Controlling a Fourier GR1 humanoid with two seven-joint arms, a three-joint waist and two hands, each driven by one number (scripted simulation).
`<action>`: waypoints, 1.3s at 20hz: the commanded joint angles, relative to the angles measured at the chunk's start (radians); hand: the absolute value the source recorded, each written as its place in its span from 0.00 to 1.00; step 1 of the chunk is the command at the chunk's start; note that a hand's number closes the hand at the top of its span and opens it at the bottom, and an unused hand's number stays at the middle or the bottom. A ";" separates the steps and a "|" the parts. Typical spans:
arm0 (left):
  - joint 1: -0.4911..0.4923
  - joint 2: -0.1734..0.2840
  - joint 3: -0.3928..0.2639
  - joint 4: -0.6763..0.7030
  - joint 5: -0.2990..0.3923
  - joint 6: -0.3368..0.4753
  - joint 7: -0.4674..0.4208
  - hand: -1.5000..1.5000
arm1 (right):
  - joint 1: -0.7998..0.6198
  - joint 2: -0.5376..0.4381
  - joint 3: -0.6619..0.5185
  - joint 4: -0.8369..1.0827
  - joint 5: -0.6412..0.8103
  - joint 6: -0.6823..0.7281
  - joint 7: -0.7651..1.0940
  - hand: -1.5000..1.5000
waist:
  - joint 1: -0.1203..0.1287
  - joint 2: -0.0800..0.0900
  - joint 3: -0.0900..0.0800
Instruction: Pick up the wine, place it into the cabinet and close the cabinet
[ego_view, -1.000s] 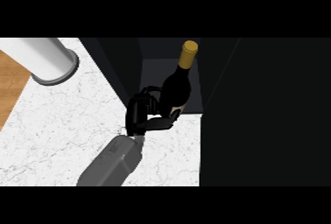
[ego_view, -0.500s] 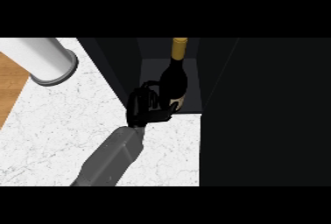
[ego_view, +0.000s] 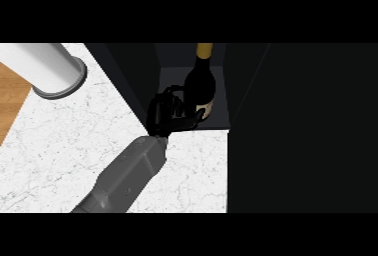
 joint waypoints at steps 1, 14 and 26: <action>-0.101 0.000 0.003 0.076 0.064 -0.009 0.004 1.00 | -0.025 -0.014 -0.008 -0.012 -0.023 -0.008 0.035 0.00 | -0.008 0.002 0.000; -0.197 0.000 0.035 0.291 0.082 -0.056 0.027 1.00 | -0.027 0.010 0.043 0.005 0.044 -0.009 -0.003 0.00 | -0.018 0.008 0.000; -0.241 0.000 0.117 0.377 0.113 -0.059 -0.057 1.00 | -0.048 -0.010 0.012 -0.001 -0.016 -0.015 0.034 0.00 | -0.020 0.010 -0.001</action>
